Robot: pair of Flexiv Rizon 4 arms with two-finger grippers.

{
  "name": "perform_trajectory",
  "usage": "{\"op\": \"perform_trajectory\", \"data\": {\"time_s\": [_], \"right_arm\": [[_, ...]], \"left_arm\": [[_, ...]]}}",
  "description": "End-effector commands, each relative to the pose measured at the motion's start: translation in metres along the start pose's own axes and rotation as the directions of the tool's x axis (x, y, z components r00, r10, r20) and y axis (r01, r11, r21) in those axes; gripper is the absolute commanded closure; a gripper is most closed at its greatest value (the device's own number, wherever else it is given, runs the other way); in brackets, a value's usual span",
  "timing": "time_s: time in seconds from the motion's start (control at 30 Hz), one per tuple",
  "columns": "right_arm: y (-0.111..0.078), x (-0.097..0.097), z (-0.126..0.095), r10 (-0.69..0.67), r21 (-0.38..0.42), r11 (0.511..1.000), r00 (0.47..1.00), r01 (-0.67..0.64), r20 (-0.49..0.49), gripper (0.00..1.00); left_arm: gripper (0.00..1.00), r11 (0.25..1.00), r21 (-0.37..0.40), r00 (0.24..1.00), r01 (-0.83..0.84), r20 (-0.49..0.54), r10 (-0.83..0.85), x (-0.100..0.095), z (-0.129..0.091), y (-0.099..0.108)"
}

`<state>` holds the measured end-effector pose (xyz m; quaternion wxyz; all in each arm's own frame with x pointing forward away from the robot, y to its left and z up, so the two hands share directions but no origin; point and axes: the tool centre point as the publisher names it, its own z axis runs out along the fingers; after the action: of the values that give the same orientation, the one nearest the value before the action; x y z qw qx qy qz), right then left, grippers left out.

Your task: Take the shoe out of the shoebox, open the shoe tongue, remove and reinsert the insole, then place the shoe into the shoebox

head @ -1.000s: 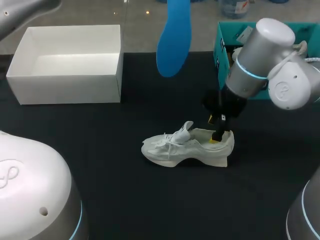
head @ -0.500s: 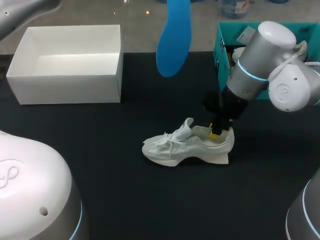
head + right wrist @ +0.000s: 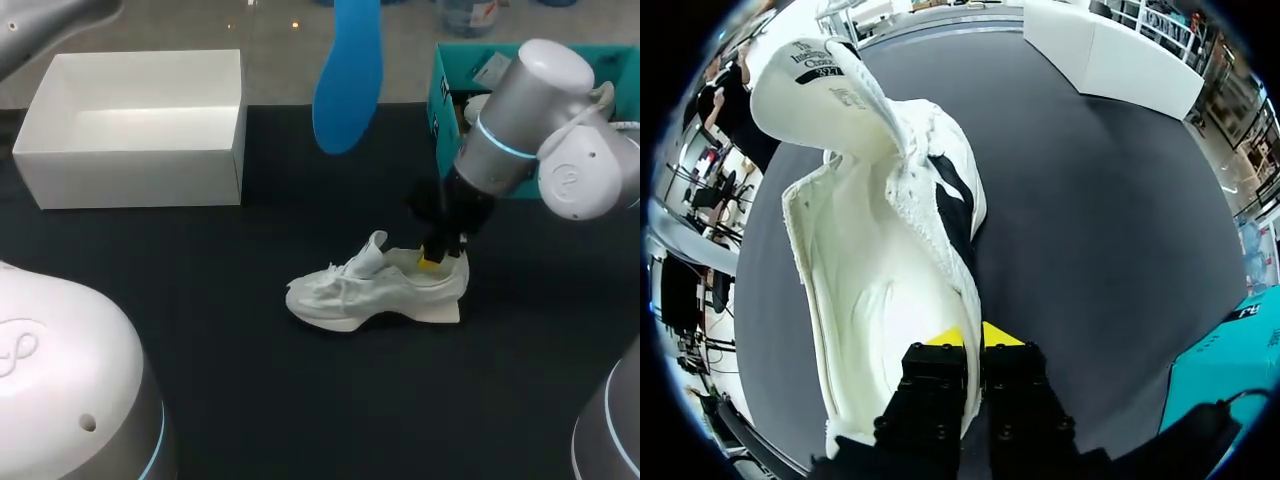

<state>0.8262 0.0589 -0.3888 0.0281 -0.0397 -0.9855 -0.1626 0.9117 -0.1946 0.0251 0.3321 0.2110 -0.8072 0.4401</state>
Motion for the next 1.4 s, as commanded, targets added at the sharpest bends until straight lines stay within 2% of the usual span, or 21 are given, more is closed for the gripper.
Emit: {"op": "perform_trajectory", "data": {"time_s": [0.03,0.2,0.37,0.5,1.17,1.2,1.23,1.3,1.4], "right_arm": [[-0.002,0.003,-0.032,-0.001,0.017,1.0,1.0,0.001,0.028,1.0],[-0.003,0.004,-0.067,-0.005,0.04,0.999,0.998,0.003,0.068,1.0],[-0.004,0.004,-0.084,-0.009,0.045,0.999,0.996,0.005,0.091,1.0],[0.001,0.0,-0.083,-0.056,0.031,0.998,0.997,0.054,0.049,1.0],[0.001,0.0,-0.083,-0.056,0.031,0.998,0.997,0.054,0.049,1.0],[-0.003,0.0,-0.085,0.007,-0.044,0.999,0.998,-0.005,0.056,1.0],[-0.005,0.002,-0.086,0.064,-0.072,0.996,0.996,-0.06,0.064,1.0],[-0.006,0.005,-0.084,0.207,-0.046,0.978,0.978,-0.205,0.035,1.0],[-0.004,0.011,-0.082,0.335,-0.047,0.942,0.941,-0.333,0.039,1.0]], "left_arm": [[1.0,1.0,0.0,1.0,-0.001,0.0,0.001,0.0,0.0,0.001],[1.0,1.0,0.0,1.0,-0.001,0.0,0.001,0.0,0.0,0.001],[1.0,1.0,0.0,1.0,-0.001,0.0,0.001,0.0,0.0,0.001],[1.0,1.0,0.0,1.0,-0.001,0.0,0.001,0.0,0.0,0.001],[1.0,1.0,0.0,1.0,-0.001,0.0,0.001,0.0,0.0,0.001],[1.0,1.0,0.0,1.0,-0.001,0.0,0.001,0.0,0.0,0.001],[1.0,1.0,0.0,1.0,-0.001,0.0,0.001,0.0,0.0,0.001],[1.0,1.0,0.0,1.0,-0.001,0.0,0.001,0.0,0.0,0.001],[1.0,1.0,0.0,1.0,-0.001,0.0,0.001,0.0,0.0,0.001]]}}
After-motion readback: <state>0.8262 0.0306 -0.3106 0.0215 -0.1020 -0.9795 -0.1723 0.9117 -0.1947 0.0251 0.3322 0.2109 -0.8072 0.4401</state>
